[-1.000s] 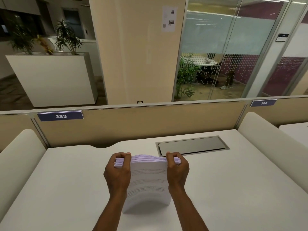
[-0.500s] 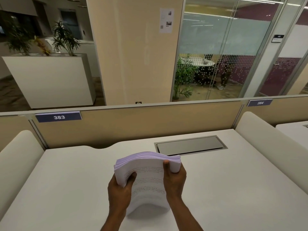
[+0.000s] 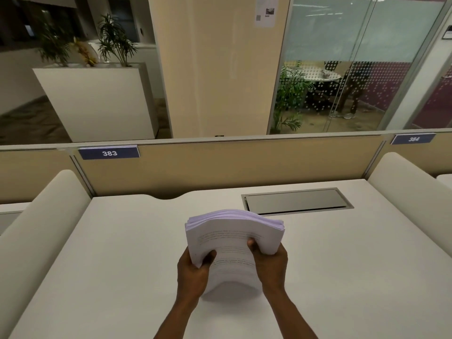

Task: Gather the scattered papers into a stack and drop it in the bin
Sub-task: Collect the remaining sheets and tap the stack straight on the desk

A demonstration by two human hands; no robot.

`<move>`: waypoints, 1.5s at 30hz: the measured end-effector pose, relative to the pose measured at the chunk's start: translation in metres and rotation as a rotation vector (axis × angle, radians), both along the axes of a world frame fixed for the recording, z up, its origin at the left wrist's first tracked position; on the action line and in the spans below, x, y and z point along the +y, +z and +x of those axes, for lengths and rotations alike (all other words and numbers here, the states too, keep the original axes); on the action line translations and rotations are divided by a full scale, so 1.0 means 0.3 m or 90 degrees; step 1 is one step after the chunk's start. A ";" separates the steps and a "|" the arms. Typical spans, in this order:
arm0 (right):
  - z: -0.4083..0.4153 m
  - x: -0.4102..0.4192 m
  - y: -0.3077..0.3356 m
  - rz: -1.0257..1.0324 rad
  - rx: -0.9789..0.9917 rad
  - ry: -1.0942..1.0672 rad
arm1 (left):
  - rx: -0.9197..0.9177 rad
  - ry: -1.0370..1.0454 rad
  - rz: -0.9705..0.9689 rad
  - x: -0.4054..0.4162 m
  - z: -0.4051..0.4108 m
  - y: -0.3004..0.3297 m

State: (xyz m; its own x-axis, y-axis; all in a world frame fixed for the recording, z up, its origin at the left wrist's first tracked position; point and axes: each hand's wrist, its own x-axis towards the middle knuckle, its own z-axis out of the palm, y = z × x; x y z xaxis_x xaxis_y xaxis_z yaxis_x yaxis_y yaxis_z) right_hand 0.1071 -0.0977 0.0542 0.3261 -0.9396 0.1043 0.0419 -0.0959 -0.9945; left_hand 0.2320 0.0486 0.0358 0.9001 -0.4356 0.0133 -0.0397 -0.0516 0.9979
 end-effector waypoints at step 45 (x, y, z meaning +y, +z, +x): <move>-0.400 0.058 -0.095 0.329 0.117 0.450 | 0.253 -0.048 0.024 0.306 -0.413 0.047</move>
State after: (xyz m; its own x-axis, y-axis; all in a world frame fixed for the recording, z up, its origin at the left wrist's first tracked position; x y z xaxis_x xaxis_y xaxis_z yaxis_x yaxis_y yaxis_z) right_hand -0.0130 -0.0802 0.0258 0.8168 -0.4282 -0.3867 -0.2422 0.3538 -0.9034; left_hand 0.1082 0.1405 0.0499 0.7974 -0.4943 -0.3461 0.3430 -0.1006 0.9339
